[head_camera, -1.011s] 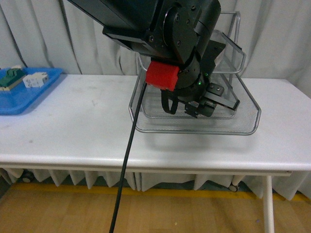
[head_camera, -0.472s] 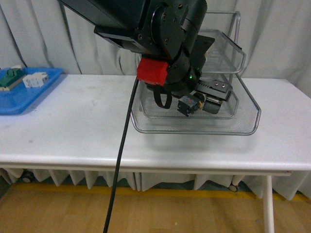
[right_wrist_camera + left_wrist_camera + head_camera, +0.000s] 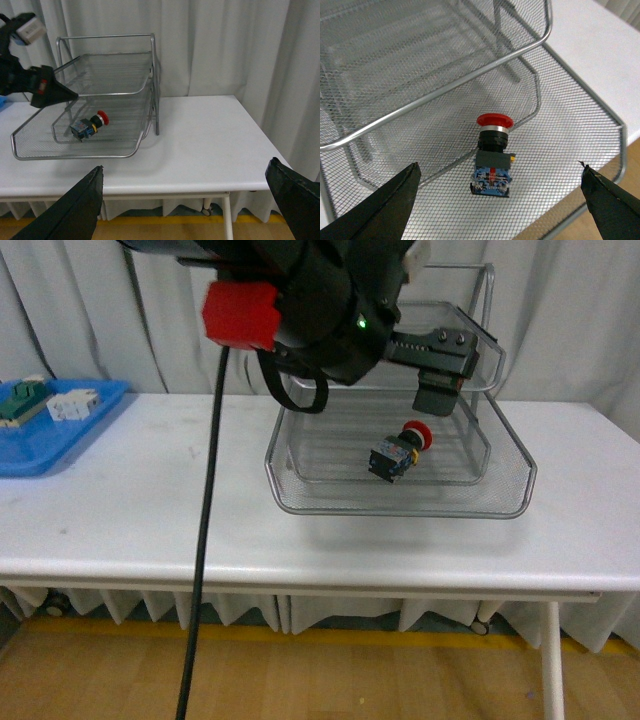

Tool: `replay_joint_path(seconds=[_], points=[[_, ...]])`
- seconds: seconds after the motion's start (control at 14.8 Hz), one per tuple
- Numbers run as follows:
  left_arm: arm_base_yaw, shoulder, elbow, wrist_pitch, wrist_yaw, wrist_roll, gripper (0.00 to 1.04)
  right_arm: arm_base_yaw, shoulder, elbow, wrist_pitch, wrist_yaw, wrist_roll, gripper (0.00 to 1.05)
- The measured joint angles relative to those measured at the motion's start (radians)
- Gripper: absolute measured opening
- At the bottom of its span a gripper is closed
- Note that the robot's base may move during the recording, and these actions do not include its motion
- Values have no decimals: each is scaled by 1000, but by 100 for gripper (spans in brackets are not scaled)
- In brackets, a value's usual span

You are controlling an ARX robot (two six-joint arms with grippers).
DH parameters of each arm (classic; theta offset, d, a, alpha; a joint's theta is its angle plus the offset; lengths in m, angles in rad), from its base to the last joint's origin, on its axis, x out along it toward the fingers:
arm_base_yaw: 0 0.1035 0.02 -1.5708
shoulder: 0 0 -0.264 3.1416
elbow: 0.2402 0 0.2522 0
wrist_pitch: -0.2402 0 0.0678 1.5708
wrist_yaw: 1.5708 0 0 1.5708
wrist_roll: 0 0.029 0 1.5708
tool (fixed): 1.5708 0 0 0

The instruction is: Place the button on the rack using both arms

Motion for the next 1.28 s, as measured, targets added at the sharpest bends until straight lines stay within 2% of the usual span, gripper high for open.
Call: replay_joint_path(seconds=[0.2, 0.27, 0.34, 0.4, 0.67, 0.74, 1.01, 1.08, 1.15, 1.28], points=[[27, -153, -192, 158, 69, 8, 98, 0, 0, 0, 0, 0, 0, 98], [77, -341, -390, 286, 134, 15, 98, 0, 0, 0, 0, 0, 0, 98], [217, -671, -828, 739, -297, -47, 67, 0, 0, 0, 0, -2, 0, 98], [306, -785, -962, 782, -315, -57, 54, 0, 0, 0, 0, -1, 0, 98], [360, -952, -1232, 811, -229, -67, 5, 0, 0, 0, 0, -2, 0, 98], [379, -1006, -1270, 817, -218, -69, 2, 0, 0, 0, 0, -2, 0, 98], [421, -1163, -1394, 772, -169, -69, 2, 0, 0, 0, 0, -2, 0, 98], [475, -1213, -1414, 752, -109, -69, 2, 0, 0, 0, 0, -2, 0, 98], [507, -1252, -1432, 729, -108, -71, 2, 0, 0, 0, 0, -2, 0, 98], [498, -1333, -1467, 678, -92, -70, 2, 0, 0, 0, 0, -2, 0, 98]])
